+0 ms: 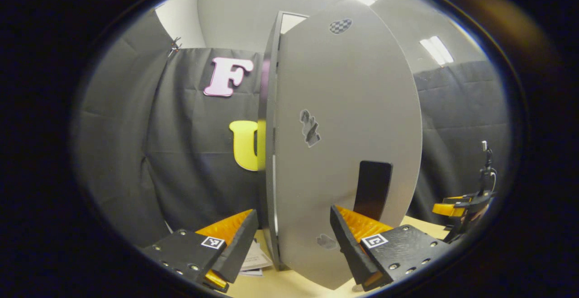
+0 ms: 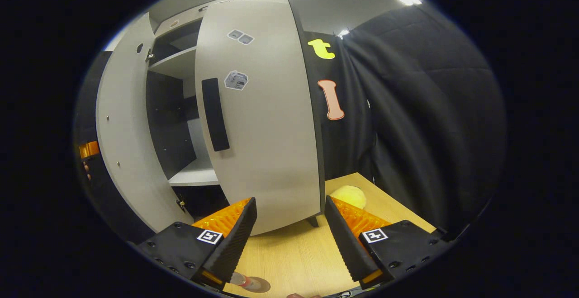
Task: Grasp the bottle in the cabinet with the left hand and place it on the coaster, then close the right door with the right hand and the left door with the left hand.
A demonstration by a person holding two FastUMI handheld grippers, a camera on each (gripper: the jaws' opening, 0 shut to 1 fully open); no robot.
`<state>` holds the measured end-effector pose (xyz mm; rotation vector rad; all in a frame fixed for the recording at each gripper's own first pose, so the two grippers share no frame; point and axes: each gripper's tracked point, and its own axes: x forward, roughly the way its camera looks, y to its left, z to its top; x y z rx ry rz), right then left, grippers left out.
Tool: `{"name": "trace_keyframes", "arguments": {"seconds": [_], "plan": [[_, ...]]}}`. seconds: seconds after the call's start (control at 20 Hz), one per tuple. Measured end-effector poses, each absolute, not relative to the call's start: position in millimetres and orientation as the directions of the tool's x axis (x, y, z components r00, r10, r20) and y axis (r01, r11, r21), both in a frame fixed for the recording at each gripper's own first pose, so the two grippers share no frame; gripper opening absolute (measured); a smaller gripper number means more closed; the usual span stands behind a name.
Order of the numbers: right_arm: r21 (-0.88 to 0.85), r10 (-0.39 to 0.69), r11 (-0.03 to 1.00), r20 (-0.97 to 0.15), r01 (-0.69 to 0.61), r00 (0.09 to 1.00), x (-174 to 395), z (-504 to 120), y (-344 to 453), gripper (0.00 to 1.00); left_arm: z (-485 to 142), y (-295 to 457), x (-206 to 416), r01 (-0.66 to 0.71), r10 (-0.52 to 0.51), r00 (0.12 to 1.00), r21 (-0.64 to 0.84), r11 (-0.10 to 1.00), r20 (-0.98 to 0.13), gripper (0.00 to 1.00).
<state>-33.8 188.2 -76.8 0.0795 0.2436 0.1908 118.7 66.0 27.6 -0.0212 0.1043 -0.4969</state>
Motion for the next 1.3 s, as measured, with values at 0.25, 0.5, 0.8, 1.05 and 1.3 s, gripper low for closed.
{"name": "trace_keyframes", "arguments": {"seconds": [0.25, 0.5, 0.8, 1.05, 1.3], "plan": [[0.059, 0.137, 0.99, -0.259, -0.126, 0.956, -31.4, -81.5, 163.7, 0.96, 21.1, 9.9, 130.0, 0.515, -0.522, 0.848, -0.089, 0.852, -0.092, 0.93], [0.064, 0.098, 0.994, -0.247, -0.085, 0.964, -25.3, -65.4, 138.4, 0.92, 24.6, 5.0, 127.0, 0.443, -0.445, 0.892, -0.05, 0.895, -0.075, 0.93], [0.034, 0.196, 0.981, -0.169, -0.193, 0.966, 4.8, -32.6, 118.6, 0.96, 38.6, 44.5, 64.0, 0.291, -0.291, 0.956, -0.168, 0.942, 0.027, 0.96], [0.078, 0.274, 0.961, -0.121, -0.266, 0.954, 18.0, -12.6, 121.4, 0.96, 82.6, 73.7, 14.7, 0.19, -0.17, 0.975, -0.144, 0.971, 0.145, 0.93], [0.084, 0.342, 0.938, -0.075, -0.336, 0.937, 24.9, 9.0, 131.5, 0.96, 76.3, 75.1, -11.3, 0.07, -0.066, 0.99, -0.022, 0.997, 0.128, 0.99]]}}
